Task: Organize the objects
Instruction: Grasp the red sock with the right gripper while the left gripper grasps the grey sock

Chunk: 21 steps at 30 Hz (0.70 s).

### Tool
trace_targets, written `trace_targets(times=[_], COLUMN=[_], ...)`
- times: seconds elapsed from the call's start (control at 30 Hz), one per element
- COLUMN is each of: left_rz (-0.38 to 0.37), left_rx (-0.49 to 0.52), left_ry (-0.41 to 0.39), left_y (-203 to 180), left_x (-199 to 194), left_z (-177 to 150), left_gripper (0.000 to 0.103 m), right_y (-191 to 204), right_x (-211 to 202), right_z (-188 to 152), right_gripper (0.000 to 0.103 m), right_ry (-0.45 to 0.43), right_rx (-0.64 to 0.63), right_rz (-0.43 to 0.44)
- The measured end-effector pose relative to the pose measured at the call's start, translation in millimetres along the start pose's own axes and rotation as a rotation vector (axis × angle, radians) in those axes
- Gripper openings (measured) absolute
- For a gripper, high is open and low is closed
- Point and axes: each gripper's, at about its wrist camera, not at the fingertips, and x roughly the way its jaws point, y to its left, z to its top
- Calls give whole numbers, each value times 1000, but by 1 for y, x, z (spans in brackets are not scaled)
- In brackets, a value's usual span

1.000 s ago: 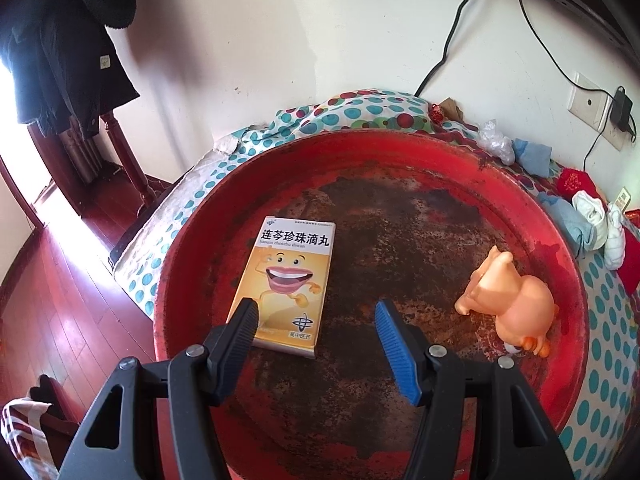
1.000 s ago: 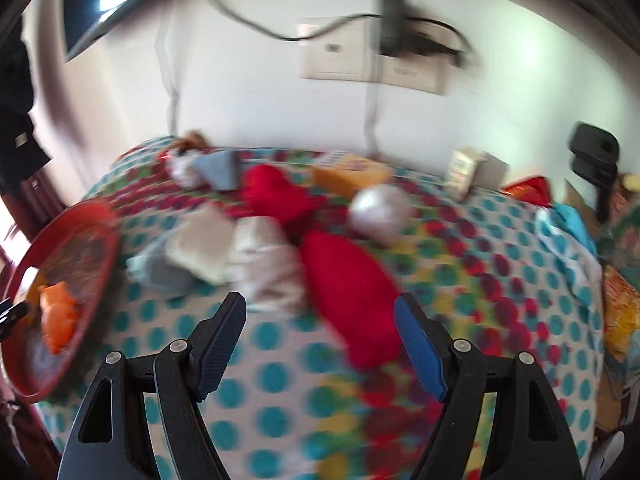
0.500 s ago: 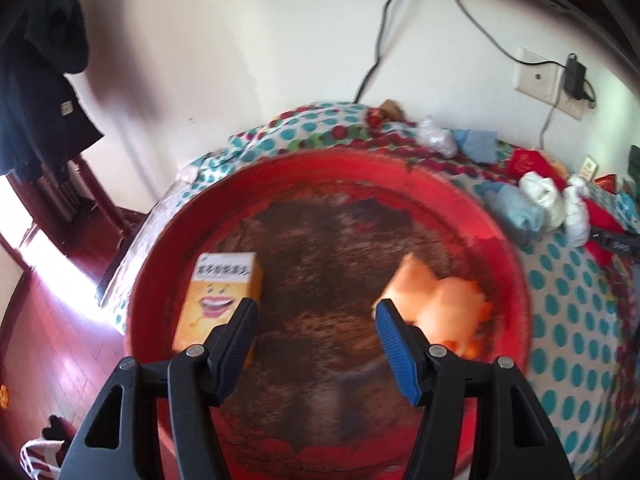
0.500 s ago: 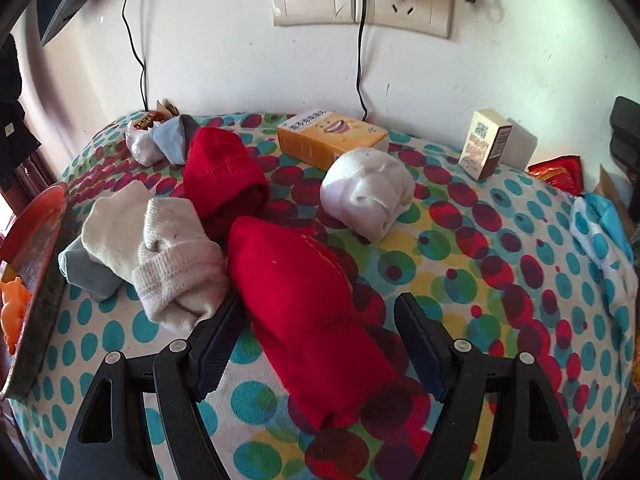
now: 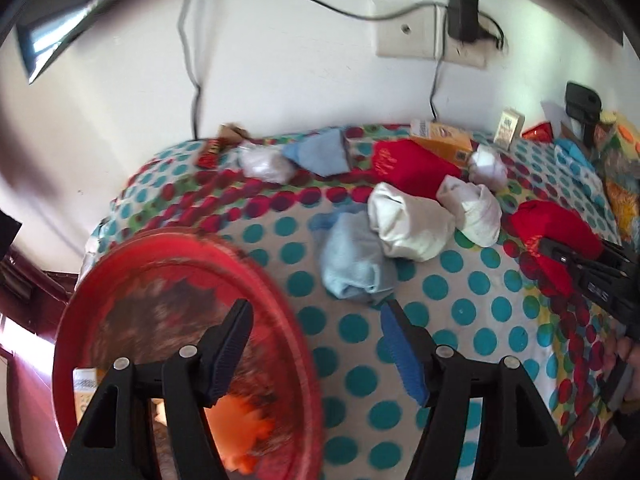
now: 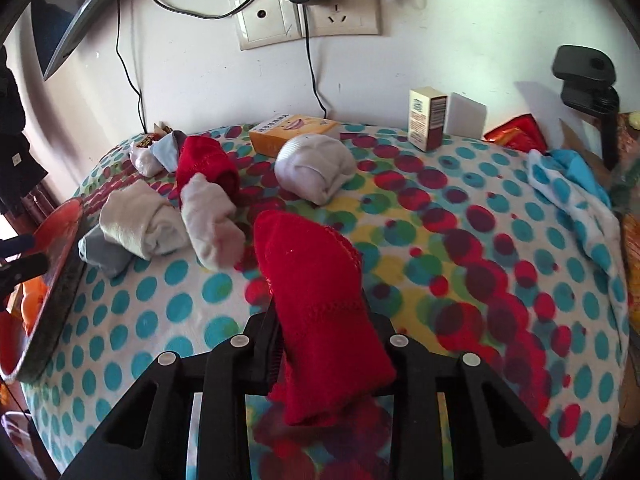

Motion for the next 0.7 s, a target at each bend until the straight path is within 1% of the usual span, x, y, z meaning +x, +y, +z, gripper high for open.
trace_targets(times=[0.07,0.17,0.27,0.33,0.4,0.43,0.5,0.53,0.57,0.6,0.63,0.7], left_rz=[-17,3,23,0,0,-16,-41,-43,-43,-42,-46,-50], left_rx=[22,41,15,0,-19,-26,-37,-43,-50,-53,-59,-59], left_ry=[24,63,103,125,151,160,161,162,161,162,157,154], left_y=[-11,-22,-22,-21,-19,-19,-19,-19,-19,-18,-17,-16], left_x=[13,34,56,68,78,83,88,88,88,87,85,82], left_z=[4,12,21,26,30,31,31,31,31,30,29,28], left_gripper=[68,68,68,68,68,68,68,68,66,53,46,38], right_y=[-6,-10,-8,-8,-7,-7,-6,-4,-3,-2,-2,-3], right_x=[0,0,3,3,4,4,4,5,5,5,5,6], right_z=[-3,-2,-2,-2,-3,-3,-3,-3,-3,-4,-4,-4], right_gripper=[28,28,28,29,29,30,31,31,33,33,34,34], right_ry=[3,3,18,21,26,26,27,28,29,30,30,30], right_rx=[22,44,36,36,34,33,24,18,12,6,5,5], right_rz=[18,32,32,26,23,18,10,0,-4,-6,-7,-6])
